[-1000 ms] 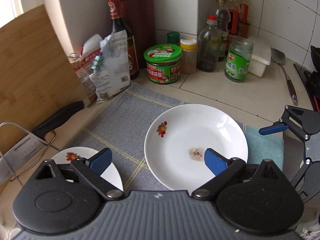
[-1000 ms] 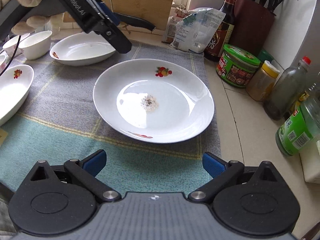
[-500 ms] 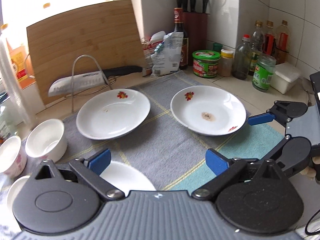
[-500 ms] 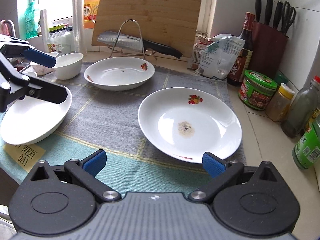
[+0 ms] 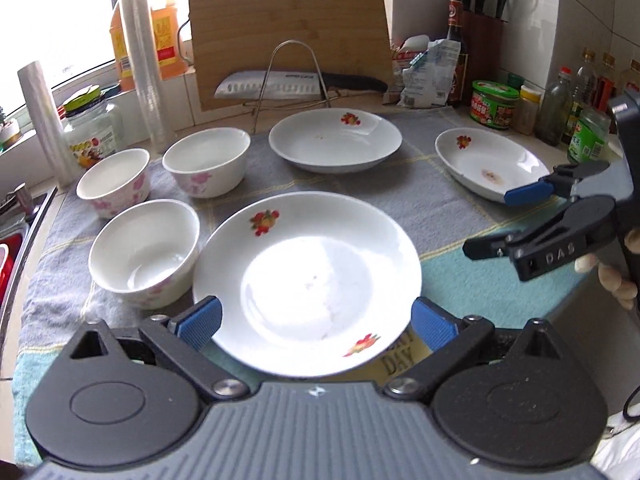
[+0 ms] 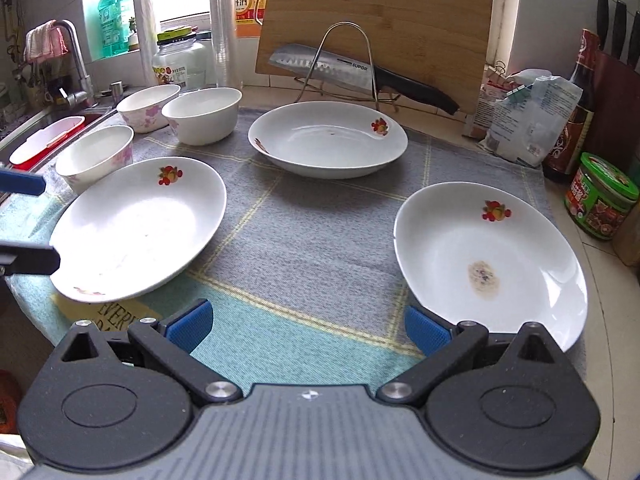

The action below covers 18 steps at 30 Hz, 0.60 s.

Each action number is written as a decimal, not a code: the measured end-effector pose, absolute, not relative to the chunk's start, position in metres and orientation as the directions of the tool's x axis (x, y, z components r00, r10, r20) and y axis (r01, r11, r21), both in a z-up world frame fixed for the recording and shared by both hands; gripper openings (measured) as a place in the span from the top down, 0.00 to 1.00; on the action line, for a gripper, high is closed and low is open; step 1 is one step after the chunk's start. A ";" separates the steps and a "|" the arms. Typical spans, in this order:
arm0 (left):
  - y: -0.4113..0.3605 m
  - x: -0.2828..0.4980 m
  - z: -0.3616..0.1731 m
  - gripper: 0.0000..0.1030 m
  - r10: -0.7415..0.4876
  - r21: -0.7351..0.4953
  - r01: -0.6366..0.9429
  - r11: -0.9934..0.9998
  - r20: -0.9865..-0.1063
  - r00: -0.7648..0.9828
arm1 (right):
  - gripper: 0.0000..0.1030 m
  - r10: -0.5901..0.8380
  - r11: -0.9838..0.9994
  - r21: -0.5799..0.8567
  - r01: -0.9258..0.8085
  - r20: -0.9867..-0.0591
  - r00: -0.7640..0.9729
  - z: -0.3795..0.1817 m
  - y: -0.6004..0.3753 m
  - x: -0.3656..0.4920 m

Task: Organize plates and bowls
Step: 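Move the right gripper to the large fruit-print plate and grasp its rim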

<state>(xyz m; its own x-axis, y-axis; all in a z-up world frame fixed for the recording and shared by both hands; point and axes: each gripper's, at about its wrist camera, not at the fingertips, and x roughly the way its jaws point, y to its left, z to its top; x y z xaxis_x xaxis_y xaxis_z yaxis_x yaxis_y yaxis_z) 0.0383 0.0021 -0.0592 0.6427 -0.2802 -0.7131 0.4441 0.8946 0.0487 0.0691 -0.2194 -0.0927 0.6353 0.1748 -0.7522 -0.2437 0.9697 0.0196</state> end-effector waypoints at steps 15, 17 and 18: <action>0.043 0.055 -0.109 0.03 -0.331 0.037 0.550 0.834 -0.765 0.553 | 0.00 0.175 0.963 0.016 -0.268 -0.794 0.583 -0.087 -0.162 0.093; 0.043 0.060 -0.114 0.03 -0.345 0.033 0.570 0.821 -0.767 0.541 | 0.00 0.171 0.964 0.017 -0.264 -0.803 0.572 -0.087 -0.156 0.093; 0.043 0.063 -0.117 0.03 -0.356 0.026 0.580 0.814 -0.766 0.535 | 0.00 0.164 0.965 0.012 -0.260 -0.805 0.570 -0.087 -0.154 0.093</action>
